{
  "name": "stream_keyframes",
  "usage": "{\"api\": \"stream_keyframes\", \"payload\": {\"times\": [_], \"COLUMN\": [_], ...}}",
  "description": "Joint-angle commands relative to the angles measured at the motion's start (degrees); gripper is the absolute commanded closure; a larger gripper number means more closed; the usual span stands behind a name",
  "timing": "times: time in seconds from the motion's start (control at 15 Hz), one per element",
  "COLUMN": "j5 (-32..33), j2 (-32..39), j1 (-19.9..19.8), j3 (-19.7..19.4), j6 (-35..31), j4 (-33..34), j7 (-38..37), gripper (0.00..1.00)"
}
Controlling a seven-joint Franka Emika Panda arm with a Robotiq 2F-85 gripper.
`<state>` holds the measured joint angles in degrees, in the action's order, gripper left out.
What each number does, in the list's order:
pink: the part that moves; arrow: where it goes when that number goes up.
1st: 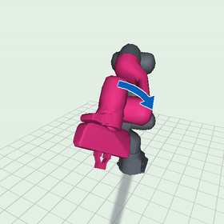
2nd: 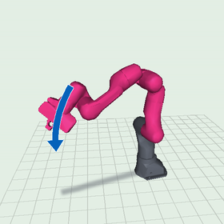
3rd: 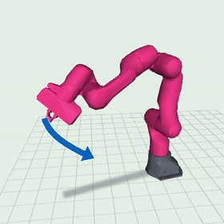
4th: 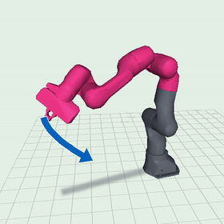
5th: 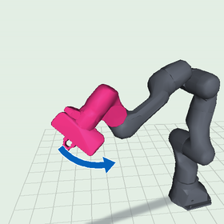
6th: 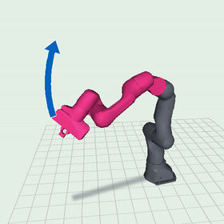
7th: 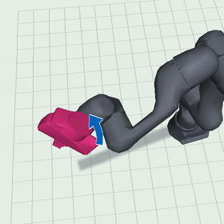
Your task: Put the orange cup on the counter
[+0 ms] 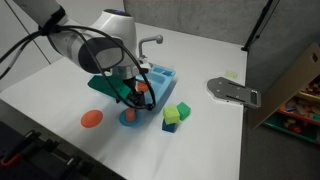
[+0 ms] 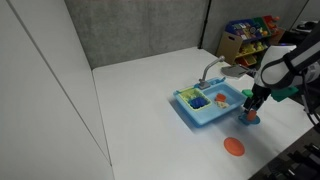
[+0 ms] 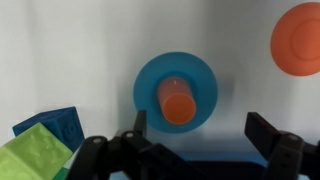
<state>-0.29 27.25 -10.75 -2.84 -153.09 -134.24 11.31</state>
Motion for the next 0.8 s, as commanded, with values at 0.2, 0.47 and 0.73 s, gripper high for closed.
{"api": "stream_keyframes", "payload": {"times": [0.2,0.47,0.73], "j5": [-0.96,-0.5,-1.06], "j2": [1.94,3.09,1.36], "j1": [-2.33,-2.3,-2.76], "j3": [1.26,1.12,1.55], "j6": [-3.47,-3.82,-2.48], "j4": [-0.57,-0.4,-0.88], "j7": [2.54,2.17,2.31], "gripper": [0.0,0.44,0.75]}}
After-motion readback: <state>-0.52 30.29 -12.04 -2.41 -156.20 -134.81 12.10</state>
